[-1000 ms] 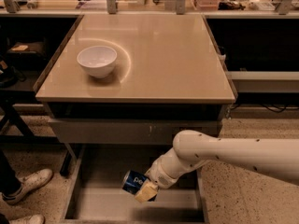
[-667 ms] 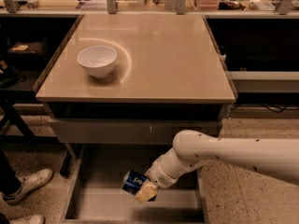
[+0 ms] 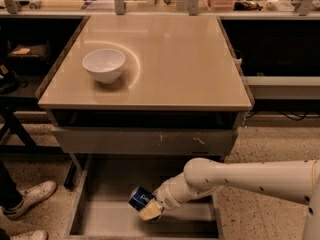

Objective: Place pepsi can into middle drawer

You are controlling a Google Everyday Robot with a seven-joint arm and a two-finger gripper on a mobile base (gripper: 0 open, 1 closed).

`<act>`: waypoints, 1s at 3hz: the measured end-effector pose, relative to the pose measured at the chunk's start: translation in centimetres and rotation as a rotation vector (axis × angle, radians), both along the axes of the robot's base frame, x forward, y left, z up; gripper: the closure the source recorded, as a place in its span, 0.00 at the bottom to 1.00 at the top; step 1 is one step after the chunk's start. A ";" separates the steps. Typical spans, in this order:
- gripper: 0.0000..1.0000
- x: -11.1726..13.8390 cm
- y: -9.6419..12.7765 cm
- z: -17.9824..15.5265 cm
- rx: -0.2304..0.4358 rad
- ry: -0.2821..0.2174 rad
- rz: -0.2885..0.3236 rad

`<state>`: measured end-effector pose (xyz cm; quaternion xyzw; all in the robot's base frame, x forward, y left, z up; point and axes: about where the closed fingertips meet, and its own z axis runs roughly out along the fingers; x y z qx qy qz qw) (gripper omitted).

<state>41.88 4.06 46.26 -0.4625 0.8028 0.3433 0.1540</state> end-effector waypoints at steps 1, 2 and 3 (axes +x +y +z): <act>1.00 1.0 0.3 -3.0 0.002 0.013 -0.086; 1.00 2.2 0.4 -4.0 -0.020 -0.007 -0.130; 1.00 3.4 0.3 -4.9 -0.037 -0.014 -0.169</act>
Offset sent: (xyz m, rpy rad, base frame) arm 0.0406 0.0013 -0.0483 -0.0504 -0.0423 -0.1896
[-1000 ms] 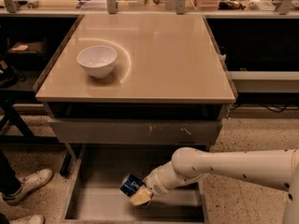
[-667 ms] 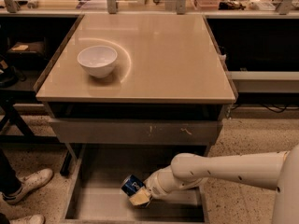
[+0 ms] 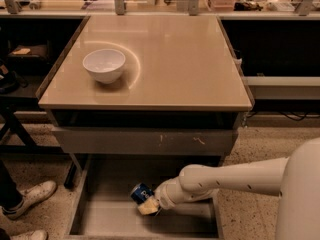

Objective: Place pepsi can into middle drawer

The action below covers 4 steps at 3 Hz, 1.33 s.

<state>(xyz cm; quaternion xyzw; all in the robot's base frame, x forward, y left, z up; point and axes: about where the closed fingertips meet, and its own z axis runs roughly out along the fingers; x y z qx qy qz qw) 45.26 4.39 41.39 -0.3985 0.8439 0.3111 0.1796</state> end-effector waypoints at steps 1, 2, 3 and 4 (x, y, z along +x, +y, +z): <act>1.00 0.9 0.1 -1.6 -0.003 0.013 -0.035; 1.00 1.2 0.3 -3.5 0.000 0.041 -0.060; 1.00 1.3 0.5 -4.7 0.003 0.060 -0.073; 0.83 1.3 0.5 -4.8 0.003 0.060 -0.074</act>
Offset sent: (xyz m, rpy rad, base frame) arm 0.0179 0.0028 -0.0584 0.0021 0.0729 -0.0959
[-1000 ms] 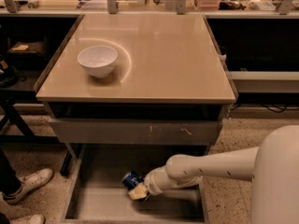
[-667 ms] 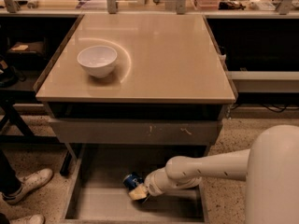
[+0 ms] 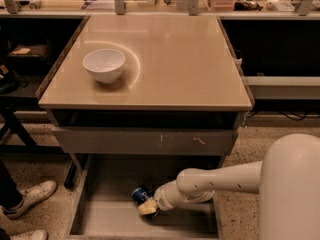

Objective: Place pepsi can into middle drawer

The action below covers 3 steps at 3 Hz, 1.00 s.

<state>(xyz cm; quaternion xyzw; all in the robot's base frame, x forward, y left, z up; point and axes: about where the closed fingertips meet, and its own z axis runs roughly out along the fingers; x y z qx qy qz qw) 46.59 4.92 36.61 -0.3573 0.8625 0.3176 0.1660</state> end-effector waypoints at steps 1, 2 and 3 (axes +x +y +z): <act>0.60 0.0 0.0 0.0 0.000 0.000 0.000; 0.36 0.0 0.0 0.0 0.000 0.000 0.000; 0.13 0.0 0.0 0.0 0.000 0.000 0.000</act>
Offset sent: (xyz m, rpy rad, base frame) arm 0.0000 0.0000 0.0000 0.0000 0.0000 0.0000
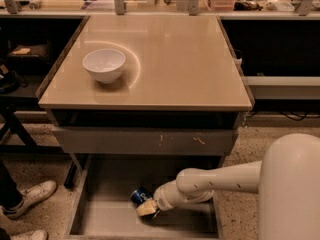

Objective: Place pepsi can into middle drawer

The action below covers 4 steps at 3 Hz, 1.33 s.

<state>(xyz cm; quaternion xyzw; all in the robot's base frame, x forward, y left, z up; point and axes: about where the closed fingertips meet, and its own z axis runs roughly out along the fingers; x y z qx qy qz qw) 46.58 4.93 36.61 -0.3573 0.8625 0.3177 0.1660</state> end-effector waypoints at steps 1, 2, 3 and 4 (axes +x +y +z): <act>0.00 0.0 0.0 0.0 0.000 0.000 0.000; 0.00 0.0 0.0 0.0 0.000 0.000 0.000; 0.00 0.0 0.1 0.4 0.000 0.000 0.000; 0.00 -0.7 -1.3 4.0 -0.003 -0.048 -0.056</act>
Offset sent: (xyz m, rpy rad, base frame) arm 0.0000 0.0000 0.0000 0.0000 0.0000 0.0000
